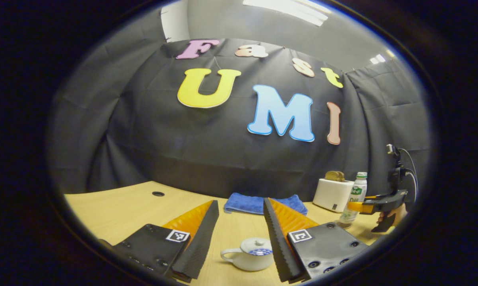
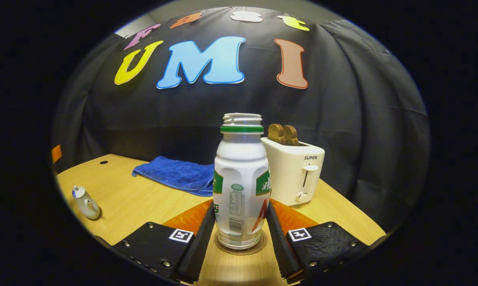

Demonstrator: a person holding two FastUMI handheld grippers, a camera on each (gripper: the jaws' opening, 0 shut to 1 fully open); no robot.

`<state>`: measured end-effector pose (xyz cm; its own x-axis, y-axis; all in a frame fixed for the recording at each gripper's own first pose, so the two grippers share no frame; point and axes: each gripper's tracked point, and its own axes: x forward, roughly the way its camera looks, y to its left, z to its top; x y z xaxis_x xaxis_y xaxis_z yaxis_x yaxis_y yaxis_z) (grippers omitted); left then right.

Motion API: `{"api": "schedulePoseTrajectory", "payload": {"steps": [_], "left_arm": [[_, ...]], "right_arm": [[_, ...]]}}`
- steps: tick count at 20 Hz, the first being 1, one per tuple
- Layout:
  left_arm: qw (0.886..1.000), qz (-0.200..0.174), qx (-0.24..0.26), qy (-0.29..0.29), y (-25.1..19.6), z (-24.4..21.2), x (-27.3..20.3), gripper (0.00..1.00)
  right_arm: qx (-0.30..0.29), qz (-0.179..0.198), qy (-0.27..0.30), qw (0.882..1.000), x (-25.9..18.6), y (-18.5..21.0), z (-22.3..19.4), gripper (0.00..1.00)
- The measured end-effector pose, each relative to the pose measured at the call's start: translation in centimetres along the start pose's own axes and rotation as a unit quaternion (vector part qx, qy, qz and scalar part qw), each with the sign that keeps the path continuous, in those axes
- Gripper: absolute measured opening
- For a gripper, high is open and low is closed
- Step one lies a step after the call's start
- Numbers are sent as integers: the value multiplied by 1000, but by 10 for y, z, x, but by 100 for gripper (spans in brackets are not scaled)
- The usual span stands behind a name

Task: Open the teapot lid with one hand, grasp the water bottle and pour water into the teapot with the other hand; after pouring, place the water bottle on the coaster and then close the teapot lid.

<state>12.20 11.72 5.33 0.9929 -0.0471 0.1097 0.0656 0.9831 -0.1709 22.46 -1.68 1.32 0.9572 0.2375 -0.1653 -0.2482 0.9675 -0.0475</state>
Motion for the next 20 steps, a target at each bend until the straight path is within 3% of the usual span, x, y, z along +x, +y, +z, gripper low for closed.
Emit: {"api": "schedulePoseTrajectory", "payload": {"steps": [11, 14, 15, 16, 20], "left_arm": [[1000, -2, 2, 3, -1, -2, 0, 75], [1000, -6, 0, 3, -3, -2, 0, 75], [1000, -10, -1, 5, -5, -4, 1, 75], [1000, -12, 0, 7, -6, -3, 2, 75], [1000, -13, 8, 6, -9, -3, 1, 75]], "right_arm": [[11, -8, -2, 1000, 10, -6, -13, 72], [4, -11, -4, 1000, 10, -4, -11, 80], [-6, -15, -5, 1000, 10, -3, -11, 93], [-16, -16, -7, 1000, 7, -1, -7, 98], [-31, -39, -43, 998, -11, -5, 17, 99]]}}
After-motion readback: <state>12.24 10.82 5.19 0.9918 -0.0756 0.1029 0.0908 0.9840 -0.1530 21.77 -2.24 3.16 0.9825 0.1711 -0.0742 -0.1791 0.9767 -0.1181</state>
